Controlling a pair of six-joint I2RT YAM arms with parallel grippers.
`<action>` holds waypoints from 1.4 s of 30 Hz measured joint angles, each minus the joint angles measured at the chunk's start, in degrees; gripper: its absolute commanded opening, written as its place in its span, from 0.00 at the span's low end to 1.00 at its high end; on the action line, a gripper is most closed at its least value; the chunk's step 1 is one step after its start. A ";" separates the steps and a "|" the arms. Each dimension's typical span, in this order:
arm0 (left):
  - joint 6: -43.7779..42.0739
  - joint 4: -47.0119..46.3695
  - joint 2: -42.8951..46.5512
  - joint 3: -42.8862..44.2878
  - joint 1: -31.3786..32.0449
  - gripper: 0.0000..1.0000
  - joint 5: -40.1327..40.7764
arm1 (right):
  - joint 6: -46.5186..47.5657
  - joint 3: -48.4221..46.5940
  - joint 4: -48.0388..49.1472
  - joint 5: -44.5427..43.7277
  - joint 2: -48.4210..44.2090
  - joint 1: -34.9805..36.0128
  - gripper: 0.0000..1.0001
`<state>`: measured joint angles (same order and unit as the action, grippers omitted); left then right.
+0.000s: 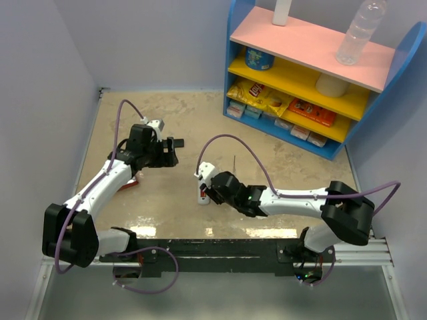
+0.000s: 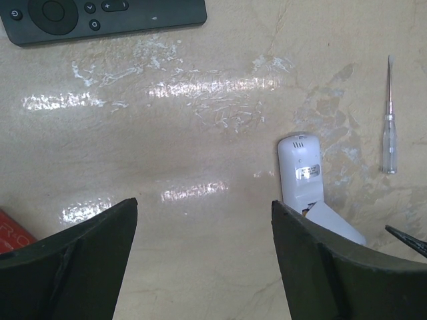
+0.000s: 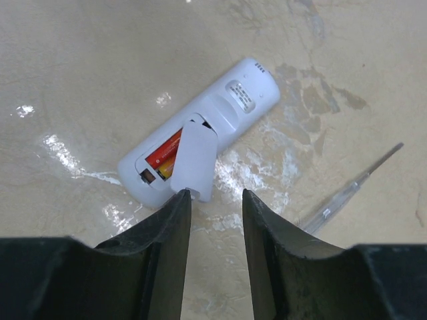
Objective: Unload the batteries from the remote control
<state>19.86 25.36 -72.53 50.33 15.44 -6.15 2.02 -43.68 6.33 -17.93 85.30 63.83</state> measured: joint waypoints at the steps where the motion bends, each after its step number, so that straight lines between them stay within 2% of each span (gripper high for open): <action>1: 0.00 0.00 -0.04 0.00 0.00 0.86 0.00 | -1.68 0.00 -0.61 -0.83 -0.13 0.00 0.41; 12: 0.02 0.44 -0.33 0.00 0.00 0.84 1.49 | -18.03 -1.33 -8.35 -5.16 -1.46 -0.15 0.43; 20: 0.09 0.55 -1.01 0.17 0.00 0.85 4.11 | -23.87 -4.33 -9.70 -3.80 -1.49 -0.13 0.49; 25: 0.52 2.93 -7.54 5.25 -0.37 0.86 8.02 | -24.96 -4.22 -10.58 -2.38 -5.27 -0.13 0.56; 31: 0.50 6.73 -18.27 18.34 -1.64 0.87 14.43 | -24.85 -1.38 -8.85 -1.27 -14.58 -0.13 0.66; 37: -1.49 6.82 -31.98 31.30 -2.80 0.87 14.08 | -24.24 1.07 -8.94 -0.02 -19.34 -0.13 0.72; 42: -4.55 7.10 -39.76 35.80 -2.95 0.88 10.60 | -23.39 3.15 -9.51 0.07 -25.44 -0.13 0.74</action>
<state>15.31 32.47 -112.29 86.13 12.49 4.45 -21.37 -40.53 -3.18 -17.87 59.86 63.70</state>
